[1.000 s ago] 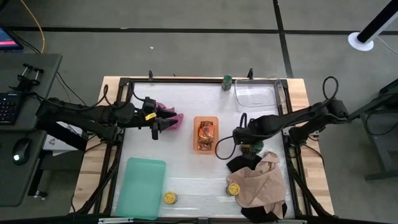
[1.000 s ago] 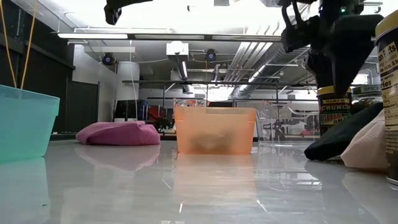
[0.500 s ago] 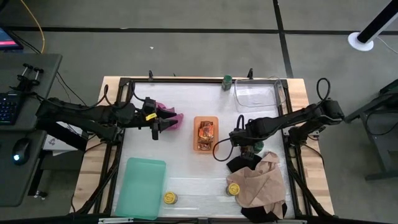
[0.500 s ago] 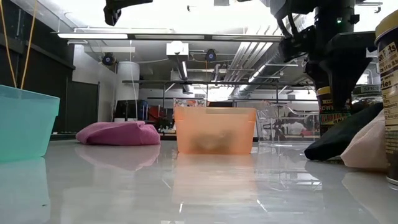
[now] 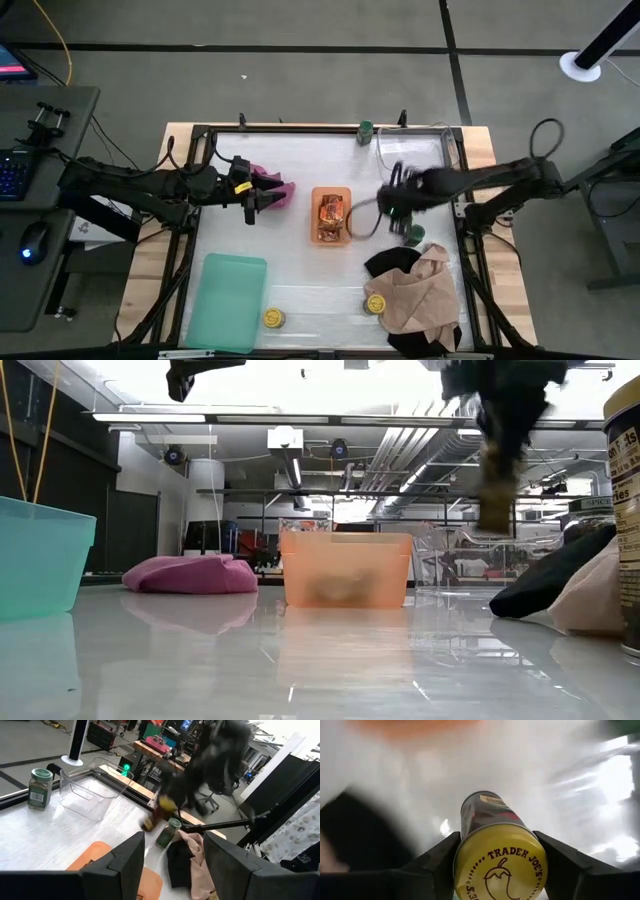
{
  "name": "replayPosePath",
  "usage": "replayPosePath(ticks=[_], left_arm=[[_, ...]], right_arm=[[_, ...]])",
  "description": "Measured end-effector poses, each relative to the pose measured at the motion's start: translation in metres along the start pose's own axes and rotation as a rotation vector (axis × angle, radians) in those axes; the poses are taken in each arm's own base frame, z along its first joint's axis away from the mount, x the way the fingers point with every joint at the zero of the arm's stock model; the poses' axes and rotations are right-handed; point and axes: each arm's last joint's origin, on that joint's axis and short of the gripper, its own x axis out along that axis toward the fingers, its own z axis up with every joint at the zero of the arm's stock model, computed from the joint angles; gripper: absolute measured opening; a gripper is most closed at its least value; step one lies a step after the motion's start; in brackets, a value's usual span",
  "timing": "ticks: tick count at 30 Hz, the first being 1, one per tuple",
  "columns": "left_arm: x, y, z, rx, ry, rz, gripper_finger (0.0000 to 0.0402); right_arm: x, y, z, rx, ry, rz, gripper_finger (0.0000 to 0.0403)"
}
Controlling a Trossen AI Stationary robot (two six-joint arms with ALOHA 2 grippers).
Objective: Sort spices by type
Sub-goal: Put the top right yellow seasoning bottle into the transparent bin
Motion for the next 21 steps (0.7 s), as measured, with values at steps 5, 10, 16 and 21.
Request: replayPosePath(ticks=[5,10,16,21], left_arm=[[0.000,0.001,0.000,0.000,-0.010,0.018,0.0189],[0.000,0.001,0.001,-0.003,-0.020,0.034,0.0189],[0.000,0.001,0.001,-0.028,-0.021,0.036,0.0189],[0.000,0.001,0.001,-0.029,-0.021,0.036,0.0189]], right_arm=[[-0.032,-0.063,0.009,0.193,-0.114,-0.184,0.0217],[-0.010,-0.125,-0.003,0.378,0.041,-0.290,0.0217],[0.043,-0.181,-0.043,0.606,0.261,-0.329,0.0217],[0.071,-0.193,-0.069,0.667,0.342,-0.270,0.0217]])
